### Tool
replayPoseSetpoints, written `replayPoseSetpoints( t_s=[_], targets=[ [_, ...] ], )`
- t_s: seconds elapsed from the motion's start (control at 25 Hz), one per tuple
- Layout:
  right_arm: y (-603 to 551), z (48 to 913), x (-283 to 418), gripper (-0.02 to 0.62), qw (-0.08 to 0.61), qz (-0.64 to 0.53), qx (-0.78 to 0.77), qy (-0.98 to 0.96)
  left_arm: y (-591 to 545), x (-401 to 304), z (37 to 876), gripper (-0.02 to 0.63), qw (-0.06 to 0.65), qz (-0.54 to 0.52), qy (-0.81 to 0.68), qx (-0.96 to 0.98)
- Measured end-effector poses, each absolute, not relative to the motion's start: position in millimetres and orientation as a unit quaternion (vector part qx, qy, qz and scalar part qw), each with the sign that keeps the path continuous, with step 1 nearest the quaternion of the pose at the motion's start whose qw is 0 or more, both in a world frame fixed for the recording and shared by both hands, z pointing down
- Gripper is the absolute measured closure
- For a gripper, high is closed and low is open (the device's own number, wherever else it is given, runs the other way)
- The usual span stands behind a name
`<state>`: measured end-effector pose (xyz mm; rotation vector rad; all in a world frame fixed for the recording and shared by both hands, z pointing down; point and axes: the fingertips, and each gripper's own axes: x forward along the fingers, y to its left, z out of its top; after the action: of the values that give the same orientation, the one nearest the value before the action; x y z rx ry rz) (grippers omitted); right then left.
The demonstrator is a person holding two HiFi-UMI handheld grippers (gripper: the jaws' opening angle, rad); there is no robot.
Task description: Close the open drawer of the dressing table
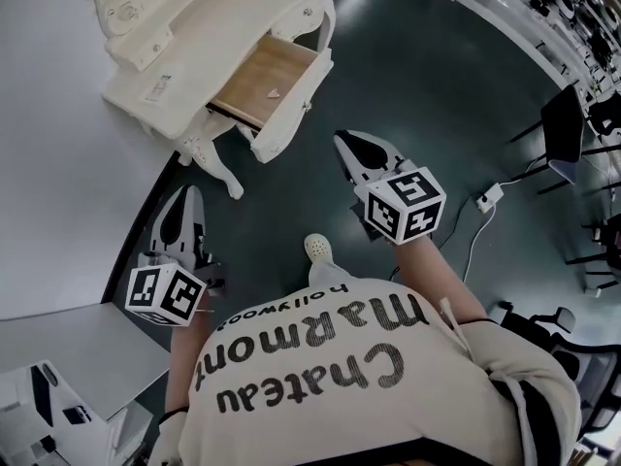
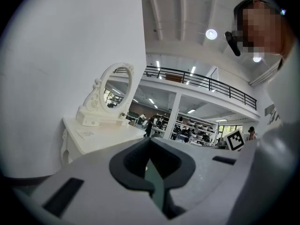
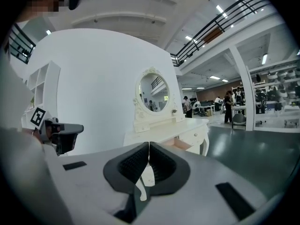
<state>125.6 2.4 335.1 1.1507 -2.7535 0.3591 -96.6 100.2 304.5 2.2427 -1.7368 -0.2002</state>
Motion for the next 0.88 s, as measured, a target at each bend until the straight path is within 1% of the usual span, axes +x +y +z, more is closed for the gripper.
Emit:
replayPoseSetpoints(
  t_s=[0.12, 0.28, 0.64, 0.68, 0.72, 0.76, 0.8, 0.88],
  targets=[
    [-35.4, 342.7, 127.3, 0.566, 0.073, 0.135, 0.373, -0.915, 72.3, -97.9, 300.3, 0.600, 0.142, -0.069, -0.616, 0.772],
    [-72.3, 360.2, 126.1, 0.566, 0.087, 0.145, 0.341, -0.925, 48.6, -104.8, 307.0, 0.600, 0.153, -0.071, -0.642, 0.748],
    [-138.8, 464.1, 130.8, 0.557, 0.154, 0.198, 0.326, -0.912, 26.5, -127.6, 337.2, 0.598, 0.186, -0.057, -0.696, 0.691],
    [-143.2, 474.9, 130.8, 0.550, 0.159, 0.207, 0.325, -0.909, 24.8, -128.9, 337.1, 0.600, 0.188, -0.061, -0.700, 0.687],
    [-147.5, 485.5, 130.3, 0.529, 0.163, 0.214, 0.322, -0.907, 22.9, -129.9, 335.8, 0.600, 0.189, -0.066, -0.702, 0.683],
    [-151.9, 496.3, 129.2, 0.485, 0.165, 0.221, 0.319, -0.907, 21.0, -130.7, 334.5, 0.600, 0.188, -0.067, -0.704, 0.681],
    [-156.2, 506.6, 127.6, 0.468, 0.166, 0.225, 0.315, -0.907, 19.8, -131.6, 334.1, 0.600, 0.187, -0.065, -0.707, 0.679],
    [-162.3, 520.1, 125.1, 0.466, 0.174, 0.236, 0.314, -0.903, 18.8, -133.8, 335.6, 0.600, 0.184, -0.055, -0.713, 0.674]
  ],
)
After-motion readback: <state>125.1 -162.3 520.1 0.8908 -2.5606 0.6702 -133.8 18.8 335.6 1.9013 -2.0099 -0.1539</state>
